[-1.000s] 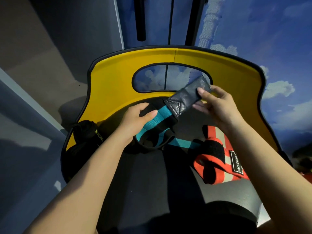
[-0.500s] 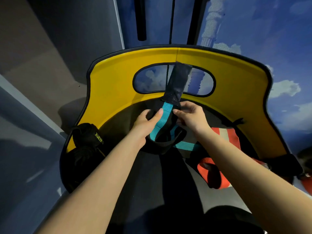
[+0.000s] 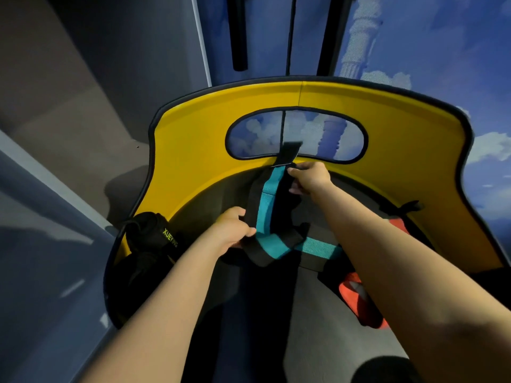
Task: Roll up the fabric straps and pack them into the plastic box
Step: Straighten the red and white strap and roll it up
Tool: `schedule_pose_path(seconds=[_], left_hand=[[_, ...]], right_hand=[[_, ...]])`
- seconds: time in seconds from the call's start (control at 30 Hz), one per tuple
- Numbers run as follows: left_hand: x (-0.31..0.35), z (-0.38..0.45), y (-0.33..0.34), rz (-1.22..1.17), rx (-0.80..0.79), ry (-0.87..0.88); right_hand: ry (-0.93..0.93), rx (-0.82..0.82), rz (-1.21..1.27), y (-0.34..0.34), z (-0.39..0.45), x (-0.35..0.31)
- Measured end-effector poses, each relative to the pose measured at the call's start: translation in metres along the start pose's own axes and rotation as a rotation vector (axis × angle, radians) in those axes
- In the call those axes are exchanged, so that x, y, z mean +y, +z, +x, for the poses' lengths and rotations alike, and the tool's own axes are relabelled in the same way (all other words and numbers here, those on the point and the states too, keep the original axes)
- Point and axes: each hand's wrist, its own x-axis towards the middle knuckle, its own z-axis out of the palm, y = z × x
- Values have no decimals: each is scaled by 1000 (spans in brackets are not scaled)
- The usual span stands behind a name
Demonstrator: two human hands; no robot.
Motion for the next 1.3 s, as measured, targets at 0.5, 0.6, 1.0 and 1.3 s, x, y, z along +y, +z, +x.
schedule_pose_path(seconds=[0.5, 0.6, 1.0, 1.3], left_hand=[[-5, 11, 24, -507, 172, -54], [-3, 7, 22, -587, 91, -113], [8, -73, 30, -522, -119, 108], [9, -56, 23, -661, 176, 196]], right_hand=[[-365, -562, -451, -46, -100, 43], [-421, -562, -423, -45, -102, 47], [-393, -301, 175, -28, -116, 28], [-388, -316, -1085, -57, -143, 63]])
